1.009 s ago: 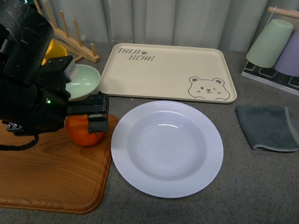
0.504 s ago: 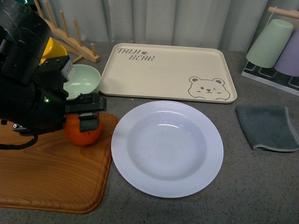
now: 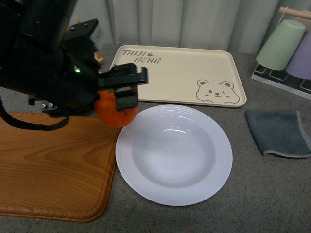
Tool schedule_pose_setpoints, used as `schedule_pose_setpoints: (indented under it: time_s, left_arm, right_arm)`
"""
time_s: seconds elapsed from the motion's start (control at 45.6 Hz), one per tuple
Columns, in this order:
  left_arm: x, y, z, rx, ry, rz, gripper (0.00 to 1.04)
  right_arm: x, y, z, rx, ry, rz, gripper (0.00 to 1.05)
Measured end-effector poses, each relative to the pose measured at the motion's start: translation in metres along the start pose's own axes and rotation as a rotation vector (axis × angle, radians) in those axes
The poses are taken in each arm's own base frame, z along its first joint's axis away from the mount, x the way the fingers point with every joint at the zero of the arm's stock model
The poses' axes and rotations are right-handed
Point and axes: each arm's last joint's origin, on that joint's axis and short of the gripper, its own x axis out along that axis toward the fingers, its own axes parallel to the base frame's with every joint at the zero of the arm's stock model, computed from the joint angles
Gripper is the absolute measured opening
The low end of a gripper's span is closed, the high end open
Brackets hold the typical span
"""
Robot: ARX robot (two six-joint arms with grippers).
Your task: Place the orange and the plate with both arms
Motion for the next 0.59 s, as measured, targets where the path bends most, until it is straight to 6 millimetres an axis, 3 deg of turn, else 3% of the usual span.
schedule_pose_setpoints:
  time_s: [0.263, 0.592]
  left_arm:
    - [0.007, -0.051, -0.025, 0.005, 0.051, -0.082, 0.68]
    - [0.039, -0.045, -0.048, -0.043, 0.114, -0.031, 0.68]
  right_arm:
    - [0.000, 0.000, 0.000, 0.000, 0.000, 0.000, 0.96]
    - [0.000, 0.000, 0.000, 0.000, 0.000, 0.000, 0.96]
